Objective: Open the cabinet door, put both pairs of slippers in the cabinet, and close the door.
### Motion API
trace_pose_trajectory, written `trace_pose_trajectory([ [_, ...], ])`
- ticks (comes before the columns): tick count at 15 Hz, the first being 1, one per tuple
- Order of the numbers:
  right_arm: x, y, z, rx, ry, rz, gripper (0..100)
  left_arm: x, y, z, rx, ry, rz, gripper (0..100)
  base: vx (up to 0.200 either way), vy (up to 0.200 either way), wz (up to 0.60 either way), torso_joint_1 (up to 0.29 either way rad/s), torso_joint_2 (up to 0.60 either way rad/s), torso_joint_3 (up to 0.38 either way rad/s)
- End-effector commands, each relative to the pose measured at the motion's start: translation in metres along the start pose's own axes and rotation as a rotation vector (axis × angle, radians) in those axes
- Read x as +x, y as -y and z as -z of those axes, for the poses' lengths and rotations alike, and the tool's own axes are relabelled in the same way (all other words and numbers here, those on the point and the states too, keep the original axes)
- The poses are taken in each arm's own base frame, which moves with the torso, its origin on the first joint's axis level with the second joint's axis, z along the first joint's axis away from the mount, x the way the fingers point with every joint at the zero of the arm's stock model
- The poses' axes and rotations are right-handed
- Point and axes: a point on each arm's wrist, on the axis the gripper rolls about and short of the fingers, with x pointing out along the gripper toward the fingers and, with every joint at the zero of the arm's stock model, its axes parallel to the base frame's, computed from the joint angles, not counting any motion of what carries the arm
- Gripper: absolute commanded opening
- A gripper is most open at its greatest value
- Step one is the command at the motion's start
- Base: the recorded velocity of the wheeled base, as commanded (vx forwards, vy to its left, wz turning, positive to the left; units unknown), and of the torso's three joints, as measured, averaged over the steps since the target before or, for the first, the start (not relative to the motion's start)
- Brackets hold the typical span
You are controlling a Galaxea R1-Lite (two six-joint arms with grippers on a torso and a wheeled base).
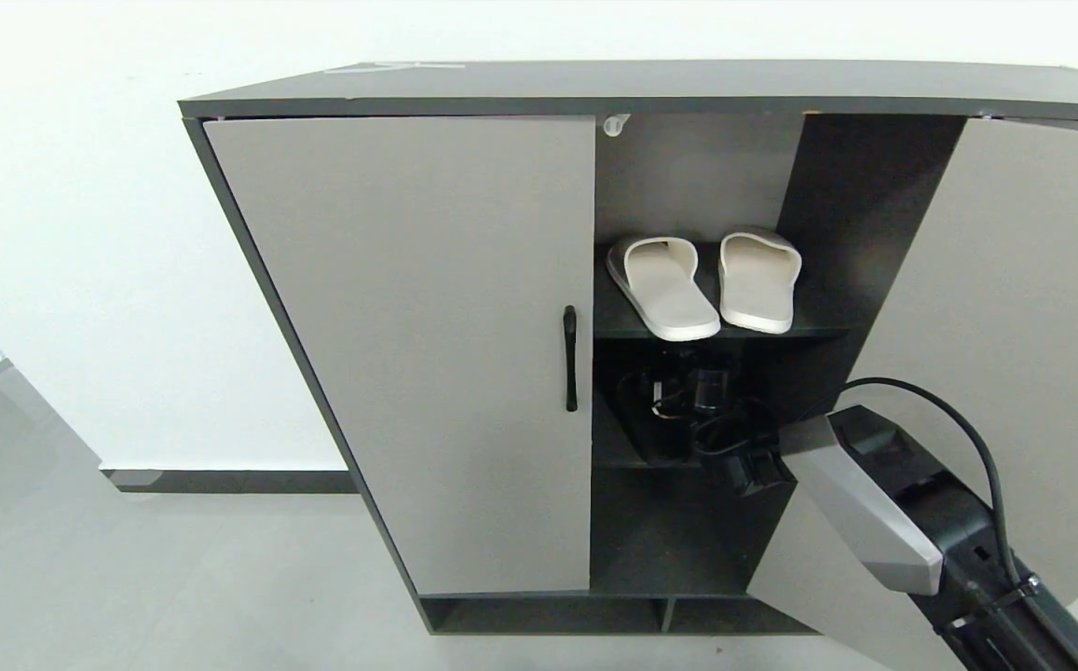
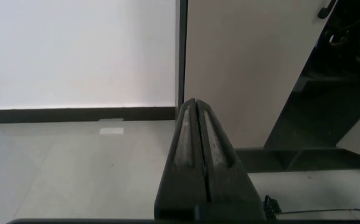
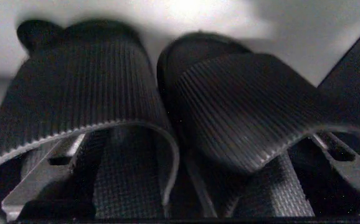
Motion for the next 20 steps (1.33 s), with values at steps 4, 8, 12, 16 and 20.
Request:
trace_pose_trajectory([
  [4, 0.001, -0.002, 0.016, -0.017, -0.04, -0.003, 100, 0.0, 0.0, 0.0, -0.001, 0.0, 0.001, 0, 0.0, 0.0, 0.0, 0.0, 0.0, 0.0],
  [8, 0.001, -0.001, 0.01, -0.001, -0.005, 0.002, 100, 0.0, 0.0, 0.0, -0.001, 0.0, 0.001, 0, 0.0, 0.0, 0.0, 0.0, 0.0, 0.0],
  [12, -0.013, 0.006, -0.014, 0.019, 0.035, 0.005, 100, 0.0, 0.0, 0.0, -0.002, 0.0, 0.001, 0, 0.0, 0.0, 0.0, 0.0, 0.0, 0.0],
  [16, -0.021, 0.008, -0.013, 0.026, 0.012, -0.004, 100, 0.0, 0.0, 0.0, -0.001, 0.0, 0.001, 0, 0.0, 0.0, 0.0, 0.0, 0.0, 0.0],
  [20, -0.016, 0.005, -0.009, 0.026, 0.012, -0.012, 100, 0.0, 0.0, 0.0, -0.001, 0.0, 0.001, 0, 0.0, 0.0, 0.0, 0.0, 0.0, 0.0],
])
